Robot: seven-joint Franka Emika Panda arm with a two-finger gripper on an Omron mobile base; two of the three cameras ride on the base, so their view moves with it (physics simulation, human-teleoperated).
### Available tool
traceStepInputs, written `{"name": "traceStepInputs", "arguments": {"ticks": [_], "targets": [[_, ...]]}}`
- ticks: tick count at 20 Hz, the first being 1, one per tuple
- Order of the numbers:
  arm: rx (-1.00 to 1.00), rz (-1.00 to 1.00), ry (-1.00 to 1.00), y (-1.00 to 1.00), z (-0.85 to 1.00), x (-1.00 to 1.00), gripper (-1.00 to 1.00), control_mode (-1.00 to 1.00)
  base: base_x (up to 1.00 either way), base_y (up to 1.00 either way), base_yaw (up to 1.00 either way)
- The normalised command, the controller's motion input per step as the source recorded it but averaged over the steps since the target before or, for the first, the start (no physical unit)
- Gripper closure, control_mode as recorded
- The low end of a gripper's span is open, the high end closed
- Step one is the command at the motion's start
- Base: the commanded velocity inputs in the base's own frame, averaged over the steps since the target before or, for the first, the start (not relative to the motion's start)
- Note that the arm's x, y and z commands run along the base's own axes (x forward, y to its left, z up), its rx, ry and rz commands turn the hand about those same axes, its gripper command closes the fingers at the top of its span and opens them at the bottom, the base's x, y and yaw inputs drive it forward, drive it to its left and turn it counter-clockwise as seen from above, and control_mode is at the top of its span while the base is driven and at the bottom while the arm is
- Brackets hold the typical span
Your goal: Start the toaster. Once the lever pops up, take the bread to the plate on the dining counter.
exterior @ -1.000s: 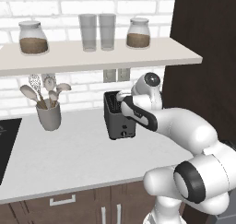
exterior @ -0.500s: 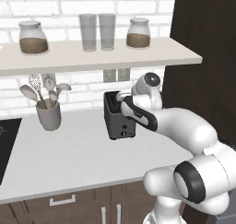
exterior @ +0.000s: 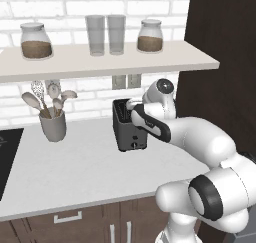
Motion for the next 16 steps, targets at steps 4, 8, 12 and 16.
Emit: {"name": "traceStepInputs", "arguments": {"ticks": [4, 8, 12, 16], "targets": [[0.0, 0.0, 0.0, 0.0, 0.0, 0.0, -1.0, -1.0, 0.0, 0.0, 0.0], [0.0, 0.0, 0.0, 0.0, 0.0, 0.0, -1.0, -1.0, 0.0, 0.0, 0.0], [0.0, 0.0, 0.0, 0.0, 0.0, 0.0, -1.0, -1.0, 0.0, 0.0, 0.0], [0.0, 0.0, 0.0, 0.0, 0.0, 0.0, -1.0, -1.0, 0.0, 0.0, 0.0]]}}
